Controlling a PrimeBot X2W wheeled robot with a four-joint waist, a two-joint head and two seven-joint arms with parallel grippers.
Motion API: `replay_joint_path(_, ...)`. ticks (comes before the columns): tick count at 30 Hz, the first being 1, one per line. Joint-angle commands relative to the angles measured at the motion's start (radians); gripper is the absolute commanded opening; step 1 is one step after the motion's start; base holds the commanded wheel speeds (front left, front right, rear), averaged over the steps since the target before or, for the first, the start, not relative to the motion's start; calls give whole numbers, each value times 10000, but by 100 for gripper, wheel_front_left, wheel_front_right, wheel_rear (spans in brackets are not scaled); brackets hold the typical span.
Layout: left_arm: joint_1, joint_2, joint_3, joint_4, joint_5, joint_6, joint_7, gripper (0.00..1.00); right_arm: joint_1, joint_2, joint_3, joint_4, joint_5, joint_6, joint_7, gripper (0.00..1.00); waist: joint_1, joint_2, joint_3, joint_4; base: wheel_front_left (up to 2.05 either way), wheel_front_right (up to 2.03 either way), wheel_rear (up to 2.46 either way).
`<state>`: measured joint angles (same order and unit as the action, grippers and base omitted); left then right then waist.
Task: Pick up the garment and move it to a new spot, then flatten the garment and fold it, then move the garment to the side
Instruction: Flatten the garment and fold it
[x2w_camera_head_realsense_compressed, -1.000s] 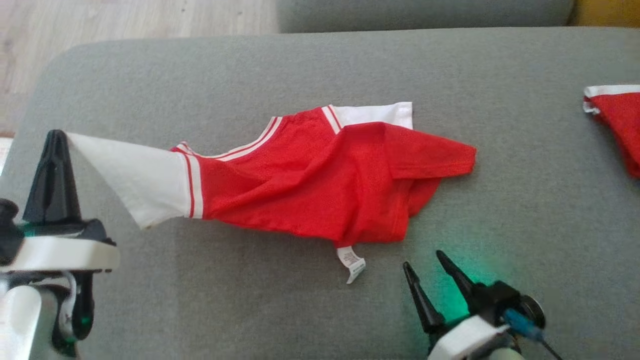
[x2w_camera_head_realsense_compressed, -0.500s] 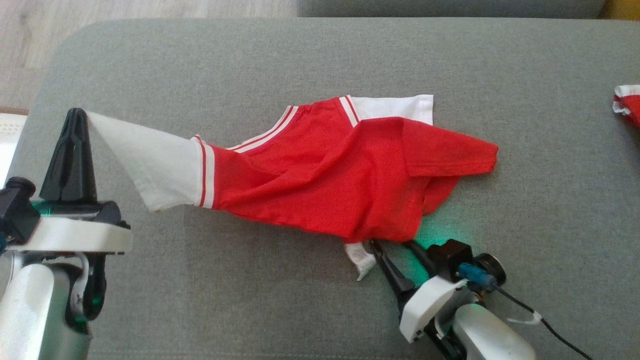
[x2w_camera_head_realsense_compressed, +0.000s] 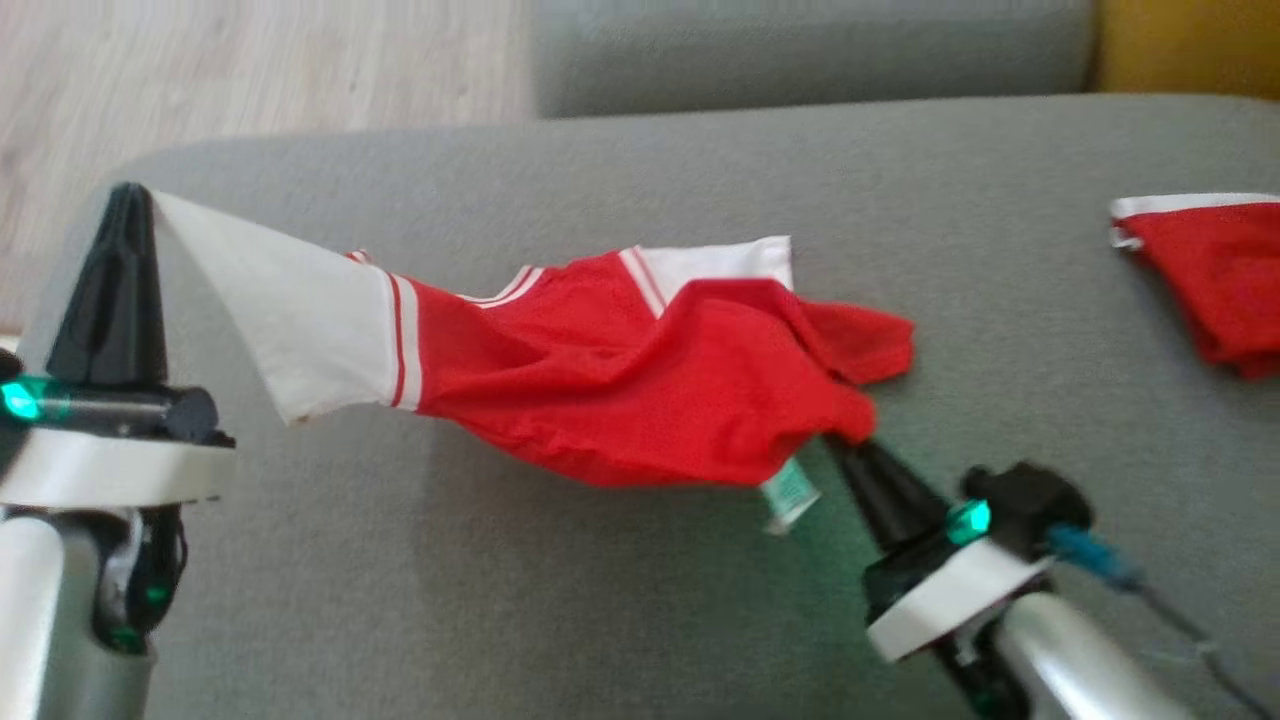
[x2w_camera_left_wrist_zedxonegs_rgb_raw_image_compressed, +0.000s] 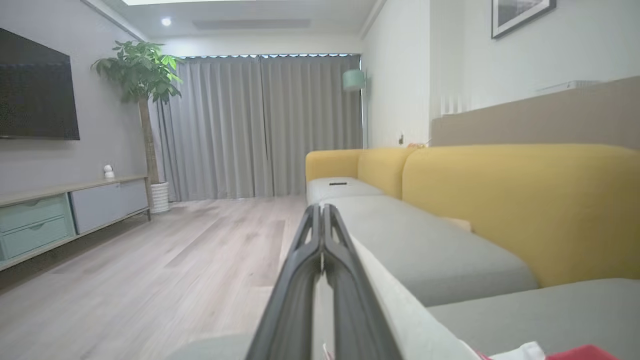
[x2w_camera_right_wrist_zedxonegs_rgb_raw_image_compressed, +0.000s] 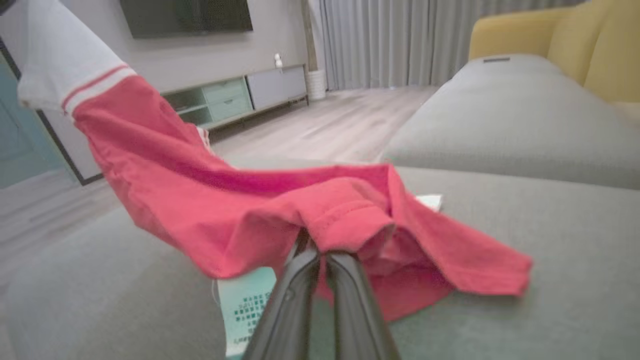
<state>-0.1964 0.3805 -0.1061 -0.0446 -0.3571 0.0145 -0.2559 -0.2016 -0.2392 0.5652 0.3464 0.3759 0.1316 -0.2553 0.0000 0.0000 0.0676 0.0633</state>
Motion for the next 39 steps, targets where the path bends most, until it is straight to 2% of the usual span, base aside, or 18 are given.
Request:
replay_joint_path(1,-837,463,648,-495,-199,-162,-58,0,-141,-440,-136,-1008,306,-9,-65,0,0,0,-436,-408,0,0,0)
replay_joint_path(7,-1930,554,963,-1020,-1253,-693,168,0,-479,-1963,-998,-2859,1129,-9,-60,0,0,0,-904,-860,0,0,0)
replay_joint_path(11,-2636,404,1007,-1644,-2079,-814,633,0,-689,-2938,-1986,-3854,1292,-9,278,0,0,0,-1004,-1035,0,0,0)
replay_joint_path(14,-3071,240,845,-1980,-2599,-872,1040,0,-625,-3279,-2762,-4699,1327,-9,812,0,0,0,-995,-1100,0,0,0)
replay_joint_path(17,-3566,157,437,-1914,-2774,-966,1403,0,-825,-3293,-3241,-5011,1479,-9,1296,0,0,0,-842,-1156,0,0,0)
replay_joint_path(23,-5528,-162,-430,-247,-2900,-1160,1877,0,-2915,-3128,-2827,-3648,2282,-9,2096,0,0,0,226,-1160,0,0,0)
replay_joint_path(26,-7099,-261,-888,1022,-2579,-1278,1709,0,-4630,-3090,-2289,-2464,2681,-9,2308,0,0,0,1178,-1080,0,0,0)
replay_joint_path(28,-7642,-340,-1018,1468,-2486,-1305,1597,0,-5230,-3072,-2129,-2026,2775,-9,2325,0,0,0,1497,-1052,0,0,0)
replay_joint_path(35,-11570,-887,-1226,4442,-1517,-1374,123,0,-9197,-2996,-1028,699,2873,-9,1494,0,0,0,3238,-968,0,0,0)
replay_joint_path(37,-12445,-1125,-1179,4792,-1339,-1399,-22,0,-10051,-3100,-720,1198,2782,-9,1108,0,0,0,3560,-909,0,0,0)
replay_joint_path(39,-13065,-1362,-940,4531,-1210,-1427,-48,0,-10724,-3284,-400,1567,2730,-9,796,0,0,0,3870,-833,0,0,0)
